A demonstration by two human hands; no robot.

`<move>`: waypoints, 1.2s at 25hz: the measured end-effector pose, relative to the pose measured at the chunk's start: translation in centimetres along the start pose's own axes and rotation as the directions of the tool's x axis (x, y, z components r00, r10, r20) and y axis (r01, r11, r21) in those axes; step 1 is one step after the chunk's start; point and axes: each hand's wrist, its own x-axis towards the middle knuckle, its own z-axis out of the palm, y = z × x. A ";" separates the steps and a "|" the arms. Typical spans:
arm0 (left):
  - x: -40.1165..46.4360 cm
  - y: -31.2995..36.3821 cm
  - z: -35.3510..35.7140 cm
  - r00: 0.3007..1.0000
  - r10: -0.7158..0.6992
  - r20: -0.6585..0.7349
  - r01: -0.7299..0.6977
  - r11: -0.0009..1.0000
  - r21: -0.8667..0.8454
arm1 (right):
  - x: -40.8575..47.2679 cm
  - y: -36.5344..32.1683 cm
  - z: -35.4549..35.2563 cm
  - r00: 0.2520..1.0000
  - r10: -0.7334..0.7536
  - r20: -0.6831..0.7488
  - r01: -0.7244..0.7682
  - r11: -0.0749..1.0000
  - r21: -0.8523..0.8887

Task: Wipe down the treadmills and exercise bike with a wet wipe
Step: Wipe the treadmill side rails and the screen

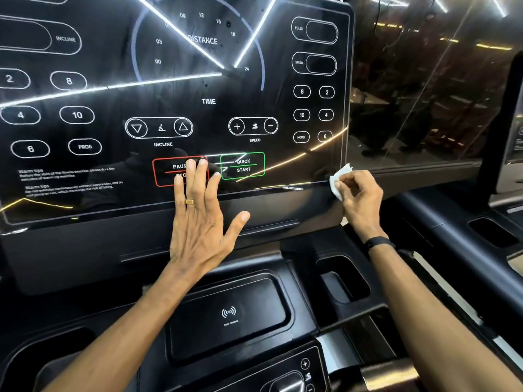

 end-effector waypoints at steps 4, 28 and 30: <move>0.0 0.0 0.1 1.000 -0.027 -0.016 0.026 1.000 -0.004 | 0.7 -0.4 -0.1 0.989 -0.109 0.095 0.114 0.992 -0.047; -4.5 -18.9 -11.2 0.675 -0.556 -0.485 0.578 0.807 -0.122 | -6.2 -28.8 18.3 0.513 -0.783 0.352 0.603 0.621 0.502; -5.4 -19.7 -10.4 0.612 -0.646 -0.455 0.611 0.752 -0.246 | -6.8 -31.4 19.8 0.465 -0.808 0.362 0.632 0.589 0.503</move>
